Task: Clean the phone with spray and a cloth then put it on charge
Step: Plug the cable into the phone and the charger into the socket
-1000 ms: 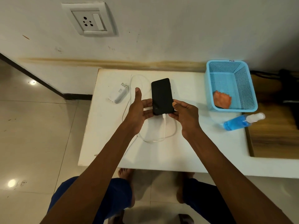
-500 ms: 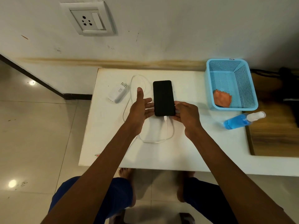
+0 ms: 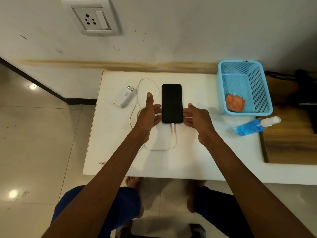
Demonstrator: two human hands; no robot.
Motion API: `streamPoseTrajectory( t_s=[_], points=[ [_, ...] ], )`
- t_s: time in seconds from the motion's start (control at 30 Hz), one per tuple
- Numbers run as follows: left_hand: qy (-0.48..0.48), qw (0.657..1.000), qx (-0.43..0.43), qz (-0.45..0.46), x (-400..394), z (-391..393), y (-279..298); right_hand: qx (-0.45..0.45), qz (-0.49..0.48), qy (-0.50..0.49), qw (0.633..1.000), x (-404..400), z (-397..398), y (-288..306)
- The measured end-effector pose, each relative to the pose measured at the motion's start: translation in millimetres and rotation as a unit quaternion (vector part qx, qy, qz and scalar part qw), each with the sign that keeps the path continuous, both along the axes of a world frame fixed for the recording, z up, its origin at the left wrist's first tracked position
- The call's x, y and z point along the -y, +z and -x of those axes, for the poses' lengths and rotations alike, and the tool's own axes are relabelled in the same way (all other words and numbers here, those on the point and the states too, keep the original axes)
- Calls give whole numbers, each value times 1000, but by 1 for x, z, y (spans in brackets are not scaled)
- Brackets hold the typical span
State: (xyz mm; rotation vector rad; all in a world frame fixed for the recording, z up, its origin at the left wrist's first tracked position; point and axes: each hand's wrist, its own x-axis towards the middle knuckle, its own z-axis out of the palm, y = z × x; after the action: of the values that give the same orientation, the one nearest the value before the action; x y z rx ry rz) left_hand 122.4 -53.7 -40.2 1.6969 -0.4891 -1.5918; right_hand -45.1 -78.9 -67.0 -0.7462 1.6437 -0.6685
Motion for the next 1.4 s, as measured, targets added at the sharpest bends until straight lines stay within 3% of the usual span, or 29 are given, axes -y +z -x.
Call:
streamPoseTrajectory(
  t_s=[0.2, 0.43, 0.57, 0.7, 0.87, 1.03, 1.13, 1.2, 1.27, 1.33, 1.4],
  points=[
    [-17, 1000, 12, -5, 1, 0, 1, -11, -17, 3, 1000, 4, 0, -1],
    [-47, 999, 5, 1, 3, -11, -3, -82, 26, 53, 995, 4, 1, 0],
    [10, 997, 7, 74, 6, -37, 3, -204, 163, 119, 958, 1, -6, 5],
    [63, 987, 32, 143, 1, -75, 8, -195, 266, 203, 922, -7, -24, 8],
    [52, 981, 125, 136, -11, -107, 3, -168, 284, 337, 882, -15, -47, 7],
    [-17, 965, 239, 103, -23, -133, -2, -226, 253, 424, 840, -23, -75, 5],
    [-107, 947, 297, 66, -31, -150, -8, -243, 262, 437, 825, -27, -94, 4],
    [-206, 920, 334, 23, -37, -160, -13, -248, 328, 430, 804, -31, -105, 5],
    [-297, 880, 369, -22, -45, -168, -16, -265, 387, 454, 757, -35, -115, 5],
    [-348, 847, 399, -50, -56, -175, -18, -291, 396, 490, 720, -42, -123, 5],
    [-379, 830, 404, -63, -69, -181, -19, -272, 380, 495, 732, -45, -126, 4]
  ],
)
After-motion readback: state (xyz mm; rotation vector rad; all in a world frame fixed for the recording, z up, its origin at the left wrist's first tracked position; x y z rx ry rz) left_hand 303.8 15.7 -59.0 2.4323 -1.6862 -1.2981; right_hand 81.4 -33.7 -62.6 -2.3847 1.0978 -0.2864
